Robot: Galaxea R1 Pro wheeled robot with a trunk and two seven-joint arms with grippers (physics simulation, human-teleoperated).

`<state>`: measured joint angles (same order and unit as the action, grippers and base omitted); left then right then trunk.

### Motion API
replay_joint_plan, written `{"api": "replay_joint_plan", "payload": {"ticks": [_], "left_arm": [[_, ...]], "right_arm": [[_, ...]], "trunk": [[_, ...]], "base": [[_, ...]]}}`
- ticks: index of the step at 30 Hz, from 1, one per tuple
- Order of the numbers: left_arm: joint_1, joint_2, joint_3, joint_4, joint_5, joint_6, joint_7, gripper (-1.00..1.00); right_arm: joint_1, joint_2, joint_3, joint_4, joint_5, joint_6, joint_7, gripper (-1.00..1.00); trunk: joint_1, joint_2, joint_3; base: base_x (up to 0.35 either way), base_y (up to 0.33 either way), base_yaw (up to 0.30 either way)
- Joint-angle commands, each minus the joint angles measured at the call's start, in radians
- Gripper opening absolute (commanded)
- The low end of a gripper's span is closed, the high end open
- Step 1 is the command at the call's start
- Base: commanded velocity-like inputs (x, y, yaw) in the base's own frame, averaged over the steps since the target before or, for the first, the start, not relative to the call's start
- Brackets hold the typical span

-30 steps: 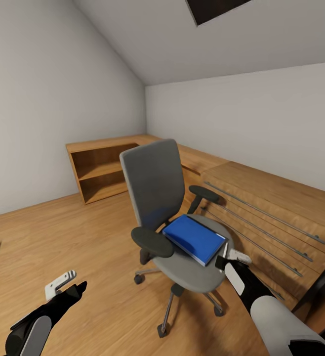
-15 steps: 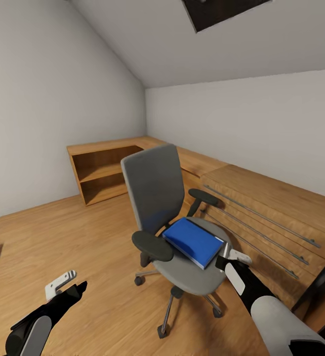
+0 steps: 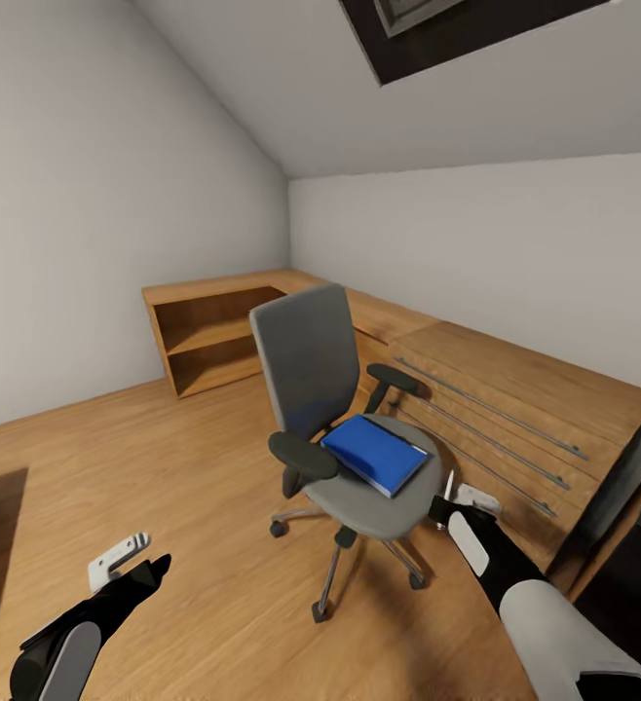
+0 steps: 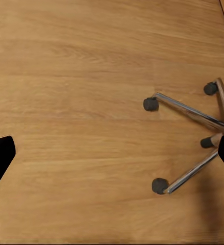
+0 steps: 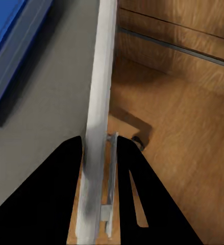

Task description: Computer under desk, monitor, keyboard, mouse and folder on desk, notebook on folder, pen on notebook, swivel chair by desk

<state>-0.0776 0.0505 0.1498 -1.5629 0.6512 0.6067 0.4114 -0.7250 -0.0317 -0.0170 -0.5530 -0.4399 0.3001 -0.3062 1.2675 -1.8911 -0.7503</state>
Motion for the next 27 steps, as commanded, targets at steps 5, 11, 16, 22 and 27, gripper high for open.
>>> {"api": "replay_joint_plan", "payload": {"ticks": [5,11,16,22,27], "left_arm": [[-0.001,0.001,0.0,0.0,0.011,0.002,0.009,1.0],[-0.001,0.001,0.0,0.0,0.01,0.002,0.009,1.0],[-0.001,0.0,-0.001,0.001,0.011,0.002,0.009,1.0],[-0.001,0.0,0.0,0.001,0.011,0.002,0.009,1.0],[-0.001,0.0,0.0,0.001,0.011,0.002,0.009,1.0]], "right_arm": [[0.123,0.003,-0.001,-0.319,-0.009,0.109,-0.075,-1.0],[0.355,0.025,0.002,-0.805,-0.07,0.228,-0.273,-1.0],[0.421,0.031,0.01,-0.935,-0.115,0.305,-0.302,-1.0],[0.427,0.044,0.026,-0.956,-0.117,0.312,-0.306,-1.0],[0.427,0.069,0.05,-0.982,-0.117,0.313,-0.309,-1.0]], "trunk": [[-0.02,0.035,0.015],[-0.043,0.077,0.034],[-0.062,0.112,0.049],[-0.085,0.154,0.068],[-0.104,0.189,0.084]], "base": [[-0.11,0.0,0.0],[-0.012,0.0,0.0],[-0.001,0.0,0.0],[-0.059,0.0,0.0],[-0.308,0.0,0.0]]}}
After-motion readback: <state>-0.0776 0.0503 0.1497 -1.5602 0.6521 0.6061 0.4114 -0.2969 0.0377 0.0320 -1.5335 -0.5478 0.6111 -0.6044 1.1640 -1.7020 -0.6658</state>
